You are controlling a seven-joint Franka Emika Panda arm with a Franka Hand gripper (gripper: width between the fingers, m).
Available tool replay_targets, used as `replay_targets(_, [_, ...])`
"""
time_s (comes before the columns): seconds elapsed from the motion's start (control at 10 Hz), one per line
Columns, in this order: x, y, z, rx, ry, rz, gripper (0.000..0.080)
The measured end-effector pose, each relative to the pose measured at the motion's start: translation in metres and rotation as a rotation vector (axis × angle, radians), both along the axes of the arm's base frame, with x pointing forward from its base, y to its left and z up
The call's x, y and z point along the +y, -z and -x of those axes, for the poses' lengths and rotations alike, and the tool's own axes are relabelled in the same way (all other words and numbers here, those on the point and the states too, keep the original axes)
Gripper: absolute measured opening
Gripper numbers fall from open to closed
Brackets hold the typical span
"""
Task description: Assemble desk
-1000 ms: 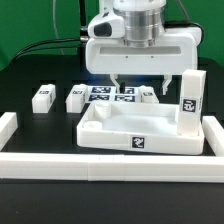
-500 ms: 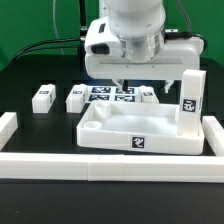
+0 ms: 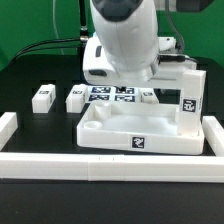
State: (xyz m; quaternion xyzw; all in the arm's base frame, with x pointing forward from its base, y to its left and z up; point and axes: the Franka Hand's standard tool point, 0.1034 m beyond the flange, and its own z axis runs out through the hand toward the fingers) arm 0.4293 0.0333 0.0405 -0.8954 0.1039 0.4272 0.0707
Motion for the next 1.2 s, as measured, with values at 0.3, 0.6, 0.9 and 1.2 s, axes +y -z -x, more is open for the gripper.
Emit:
replay_targets(0.3, [0.000,0.007,0.008,0.120,-0.003,-0.022,0.0648])
replay_targets(0.6, [0.016,0.008,0.015,0.075,-0.037,-0.050,0.0648])
replay_targets(0.9, [0.015,0.009,0.014,0.065,-0.041,-0.059,0.0648])
replay_targets(1.2, [0.024,0.015,0.015,0.045,-0.091,-0.101,0.0648])
